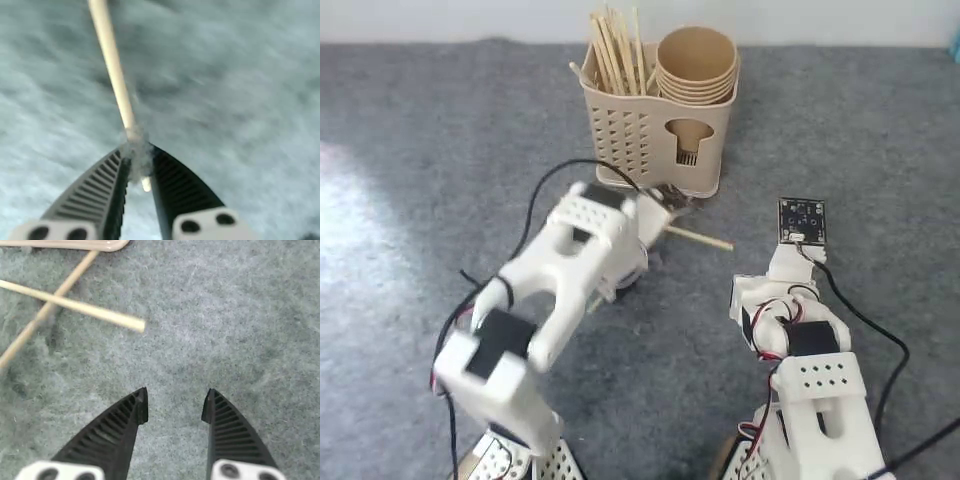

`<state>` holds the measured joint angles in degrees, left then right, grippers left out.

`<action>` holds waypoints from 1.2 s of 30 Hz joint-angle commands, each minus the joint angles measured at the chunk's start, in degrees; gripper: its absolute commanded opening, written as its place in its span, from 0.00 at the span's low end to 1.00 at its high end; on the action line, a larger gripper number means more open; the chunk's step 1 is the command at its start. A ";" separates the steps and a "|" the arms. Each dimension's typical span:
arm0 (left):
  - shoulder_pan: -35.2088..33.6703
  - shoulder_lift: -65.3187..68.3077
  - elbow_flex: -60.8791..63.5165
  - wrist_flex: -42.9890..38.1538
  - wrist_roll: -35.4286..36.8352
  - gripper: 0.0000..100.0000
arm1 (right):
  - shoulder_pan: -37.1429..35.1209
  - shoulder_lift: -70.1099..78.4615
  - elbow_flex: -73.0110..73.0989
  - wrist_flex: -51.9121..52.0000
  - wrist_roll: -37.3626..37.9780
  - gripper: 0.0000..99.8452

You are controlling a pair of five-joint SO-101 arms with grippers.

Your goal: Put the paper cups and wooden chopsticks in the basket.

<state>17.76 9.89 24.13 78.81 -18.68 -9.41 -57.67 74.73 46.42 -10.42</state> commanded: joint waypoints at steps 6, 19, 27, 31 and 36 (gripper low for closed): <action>16.97 -35.52 16.84 3.96 4.22 0.01 | -0.04 -1.45 -0.35 -1.19 -0.18 0.19; 14.24 -59.52 16.75 1.32 6.77 0.01 | -0.13 -1.45 -0.35 -0.75 -0.09 0.19; 0.35 -60.40 19.47 -8.26 13.98 0.15 | -13.58 -0.22 -6.33 16.40 8.26 0.19; -5.01 -60.48 25.36 -14.51 23.21 0.22 | -18.77 3.82 -6.95 16.75 12.22 0.19; -11.60 -60.40 29.93 -21.45 29.19 0.23 | -26.07 10.42 -6.68 11.38 7.03 0.19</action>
<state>11.60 -48.92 53.14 62.46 6.29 -32.44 -50.55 70.59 61.10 -0.66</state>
